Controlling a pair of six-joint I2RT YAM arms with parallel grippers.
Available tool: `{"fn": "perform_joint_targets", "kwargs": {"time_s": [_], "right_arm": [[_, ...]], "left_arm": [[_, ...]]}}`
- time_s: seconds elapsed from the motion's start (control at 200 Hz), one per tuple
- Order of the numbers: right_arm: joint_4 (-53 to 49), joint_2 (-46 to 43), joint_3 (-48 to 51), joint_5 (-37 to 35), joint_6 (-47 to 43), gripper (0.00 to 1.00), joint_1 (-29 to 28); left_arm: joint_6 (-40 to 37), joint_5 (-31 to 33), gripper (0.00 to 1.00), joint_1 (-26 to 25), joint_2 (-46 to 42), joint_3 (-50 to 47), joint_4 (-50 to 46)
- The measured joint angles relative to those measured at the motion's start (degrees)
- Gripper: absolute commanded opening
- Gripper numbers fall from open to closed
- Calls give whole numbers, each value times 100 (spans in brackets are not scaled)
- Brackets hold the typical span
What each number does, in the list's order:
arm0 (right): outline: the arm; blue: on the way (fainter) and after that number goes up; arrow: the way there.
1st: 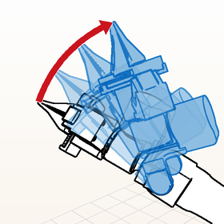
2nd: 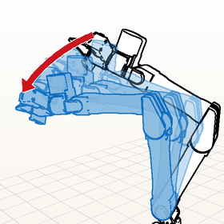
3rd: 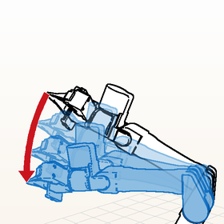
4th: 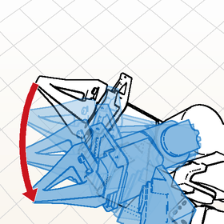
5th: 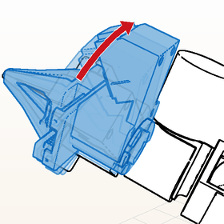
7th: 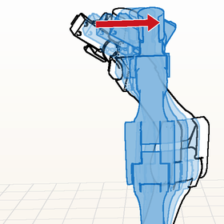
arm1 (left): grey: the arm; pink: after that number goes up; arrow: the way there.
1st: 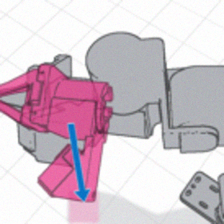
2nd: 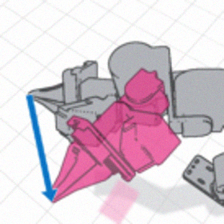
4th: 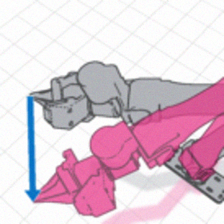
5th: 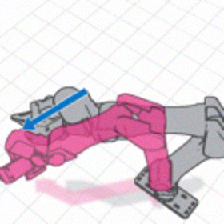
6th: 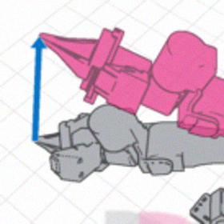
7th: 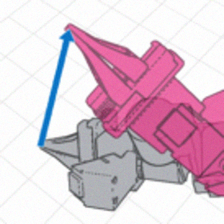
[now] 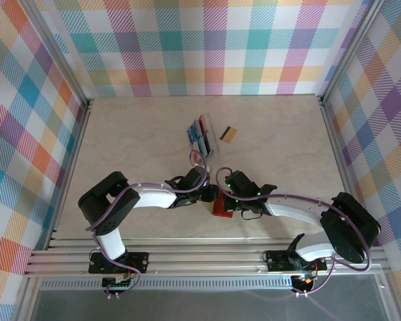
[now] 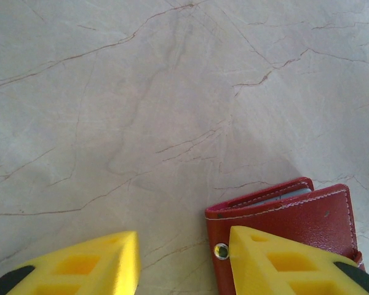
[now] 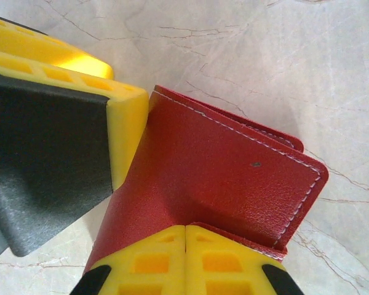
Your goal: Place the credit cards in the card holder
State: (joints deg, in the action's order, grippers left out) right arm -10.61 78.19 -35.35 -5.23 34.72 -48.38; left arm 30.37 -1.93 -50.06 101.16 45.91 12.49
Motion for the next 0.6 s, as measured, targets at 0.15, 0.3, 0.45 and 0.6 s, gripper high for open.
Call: {"fn": "perform_joint_targets", "kwargs": {"time_s": [0.15, 0.3, 0.45, 0.6], "right_arm": [[37, -7, 17, -2, 24, 0, 0], [70, -44, 55, -2, 42, 0, 0], [70, -76, 83, 0, 42, 0, 0], [70, -85, 90, 0, 42, 0, 0]], "left_arm": [[0, -11, 34, 0, -101, -138, 157], [-9, -118, 10, -79, -129, -284, 308], [-9, -55, 0, -264, -295, -348, 197], [-15, 153, 0, -463, -660, -391, 28]]}}
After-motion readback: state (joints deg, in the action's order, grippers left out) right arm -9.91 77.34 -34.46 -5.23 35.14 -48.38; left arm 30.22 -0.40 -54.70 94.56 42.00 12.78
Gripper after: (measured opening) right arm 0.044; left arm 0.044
